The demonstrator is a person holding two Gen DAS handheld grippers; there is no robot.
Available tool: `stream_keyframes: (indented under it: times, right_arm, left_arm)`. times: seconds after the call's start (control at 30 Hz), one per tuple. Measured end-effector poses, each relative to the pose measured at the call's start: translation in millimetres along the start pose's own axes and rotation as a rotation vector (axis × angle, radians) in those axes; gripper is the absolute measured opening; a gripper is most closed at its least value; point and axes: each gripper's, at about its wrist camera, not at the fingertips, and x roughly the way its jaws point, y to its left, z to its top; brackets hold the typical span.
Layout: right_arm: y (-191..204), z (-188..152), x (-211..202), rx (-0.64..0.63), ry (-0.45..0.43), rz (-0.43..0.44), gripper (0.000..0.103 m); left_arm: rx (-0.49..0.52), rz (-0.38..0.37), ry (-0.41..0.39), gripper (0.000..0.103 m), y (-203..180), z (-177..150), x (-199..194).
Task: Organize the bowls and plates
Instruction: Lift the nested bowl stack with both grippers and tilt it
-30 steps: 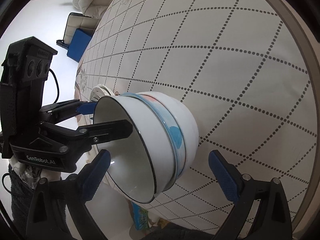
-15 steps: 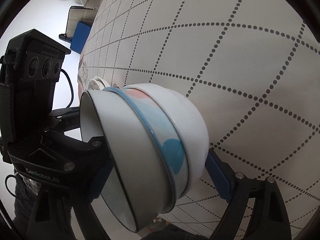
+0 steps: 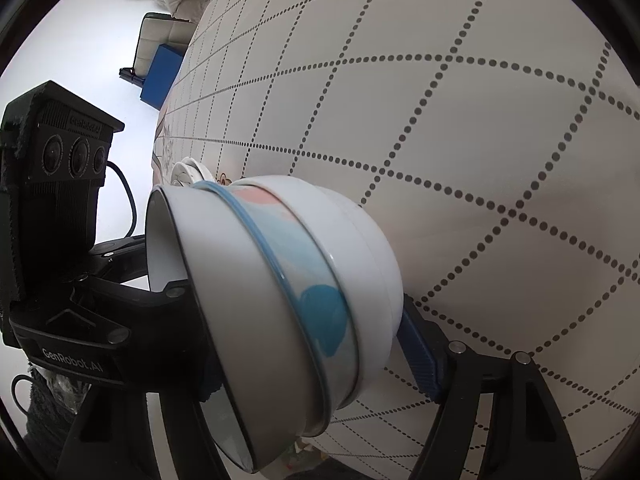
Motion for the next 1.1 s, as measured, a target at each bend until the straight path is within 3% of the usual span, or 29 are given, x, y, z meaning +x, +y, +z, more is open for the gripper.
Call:
stream_keyframes:
  times: [0.4,0.77,1.1]
  right_arm:
    - [4,7,2,0.021,0.057,-0.004,0.076]
    - [0,4,6,-0.003,0.122,-0.040,0.070]
    - [-2,10,8,0.003,0.166,-0.038,0.070]
  left_arm:
    - [-0.034,0.014,0.000,0.064,-6,3,-7]
    - [-0.087,-0.058,0.032,0.062,15,0,3]
    - [-0.137,-0.041,0.020,0.062,19,-3,0]
